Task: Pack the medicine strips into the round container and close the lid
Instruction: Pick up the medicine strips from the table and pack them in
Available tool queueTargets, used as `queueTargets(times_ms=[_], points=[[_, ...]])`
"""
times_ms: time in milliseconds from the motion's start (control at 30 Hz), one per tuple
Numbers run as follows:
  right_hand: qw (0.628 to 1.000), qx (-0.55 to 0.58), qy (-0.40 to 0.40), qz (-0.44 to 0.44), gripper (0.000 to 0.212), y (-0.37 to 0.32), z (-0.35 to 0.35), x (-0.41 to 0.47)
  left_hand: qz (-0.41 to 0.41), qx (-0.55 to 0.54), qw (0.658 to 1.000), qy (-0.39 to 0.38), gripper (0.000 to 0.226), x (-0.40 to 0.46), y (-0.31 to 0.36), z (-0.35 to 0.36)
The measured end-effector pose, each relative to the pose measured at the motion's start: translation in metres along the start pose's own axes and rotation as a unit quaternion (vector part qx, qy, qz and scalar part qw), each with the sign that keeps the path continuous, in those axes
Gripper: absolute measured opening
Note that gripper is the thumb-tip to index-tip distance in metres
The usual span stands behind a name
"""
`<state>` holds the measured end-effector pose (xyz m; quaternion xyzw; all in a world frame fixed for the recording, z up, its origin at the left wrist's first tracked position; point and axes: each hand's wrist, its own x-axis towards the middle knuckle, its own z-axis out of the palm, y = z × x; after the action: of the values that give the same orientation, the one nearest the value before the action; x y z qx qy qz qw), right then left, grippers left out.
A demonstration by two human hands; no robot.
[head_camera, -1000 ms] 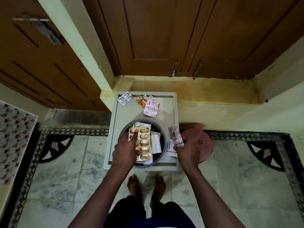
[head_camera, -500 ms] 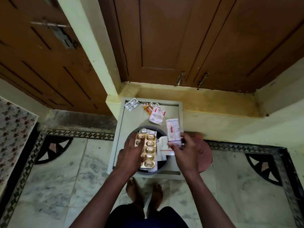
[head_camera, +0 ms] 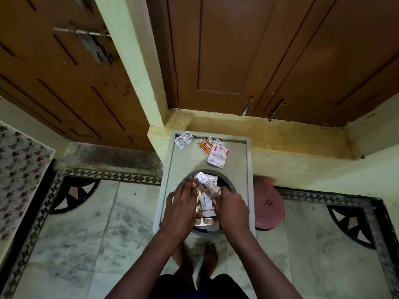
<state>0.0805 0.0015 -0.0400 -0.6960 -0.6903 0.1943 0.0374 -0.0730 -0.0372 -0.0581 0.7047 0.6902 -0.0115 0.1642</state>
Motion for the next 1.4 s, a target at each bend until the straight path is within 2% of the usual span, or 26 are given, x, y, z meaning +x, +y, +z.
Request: queueTargets(times_ms=[133, 200, 300, 433, 533, 667, 767, 800, 867, 967, 1067, 1133, 1233, 1300, 1400], points=[[1.000, -0.013, 0.008, -0.007, 0.025, -0.003, 0.008, 0.005, 0.006, -0.012, 1.000, 0.024, 0.107, -0.004, 0.002, 0.001], [1.000, -0.011, 0.013, -0.021, 0.024, -0.003, 0.010, 0.009, 0.030, 0.005, 0.999, 0.026, 0.098, -0.006, 0.001, 0.001], [0.998, 0.002, 0.029, -0.060, 0.008, -0.003, 0.006, 0.022, 0.042, 0.010, 0.999, 0.016, 0.085, -0.006, -0.004, 0.003], [0.986, -0.007, 0.032, -0.161, 0.021, 0.003, -0.009, 0.045, 0.022, -0.007, 0.999, 0.034, 0.098, -0.008, -0.005, 0.004], [0.978, -0.018, 0.030, -0.204, 0.037, 0.004, -0.014, 0.062, 0.036, 0.000, 0.998, 0.050, 0.103, -0.006, -0.008, 0.007], [0.971, -0.067, 0.035, -0.225, 0.030, 0.002, -0.007, 0.071, 0.065, 0.031, 0.997, 0.022, 0.090, 0.000, -0.014, 0.020], [0.969, -0.051, 0.065, -0.233, 0.017, 0.010, -0.002, 0.067, 0.068, 0.045, 0.997, 0.004, 0.078, 0.003, -0.019, 0.023], [0.968, -0.033, 0.064, -0.239, 0.014, 0.015, -0.001, 0.064, 0.072, 0.049, 0.996, 0.013, 0.071, 0.004, -0.019, 0.021], [0.969, -0.011, 0.039, -0.245, 0.019, 0.023, 0.004, 0.054, 0.075, 0.053, 0.995, 0.039, 0.056, 0.005, -0.017, 0.016], [0.973, -0.016, -0.011, -0.230, 0.031, 0.027, 0.011, 0.044, 0.058, 0.041, 0.996, 0.054, 0.054, 0.006, -0.010, 0.014], [0.968, 0.022, 0.015, -0.248, 0.020, 0.030, 0.010, 0.048, 0.053, 0.054, 0.996, 0.048, 0.055, 0.008, -0.005, 0.020], [0.968, 0.082, 0.044, -0.232, 0.018, 0.032, 0.005, 0.058, 0.057, 0.052, 0.996, 0.046, 0.055, 0.009, -0.006, 0.021], [0.979, 0.146, 0.069, -0.120, 0.028, 0.027, 0.001, 0.089, 0.057, 0.040, 0.997, 0.046, 0.055, 0.011, -0.008, 0.024], [0.989, 0.139, 0.036, -0.037, 0.046, 0.021, 0.000, 0.118, 0.065, 0.028, 0.997, 0.045, 0.055, 0.010, -0.010, 0.028], [0.995, 0.079, -0.043, 0.037, 0.079, 0.012, 0.003, 0.156, 0.068, 0.016, 0.997, 0.043, 0.056, 0.010, -0.014, 0.034]])
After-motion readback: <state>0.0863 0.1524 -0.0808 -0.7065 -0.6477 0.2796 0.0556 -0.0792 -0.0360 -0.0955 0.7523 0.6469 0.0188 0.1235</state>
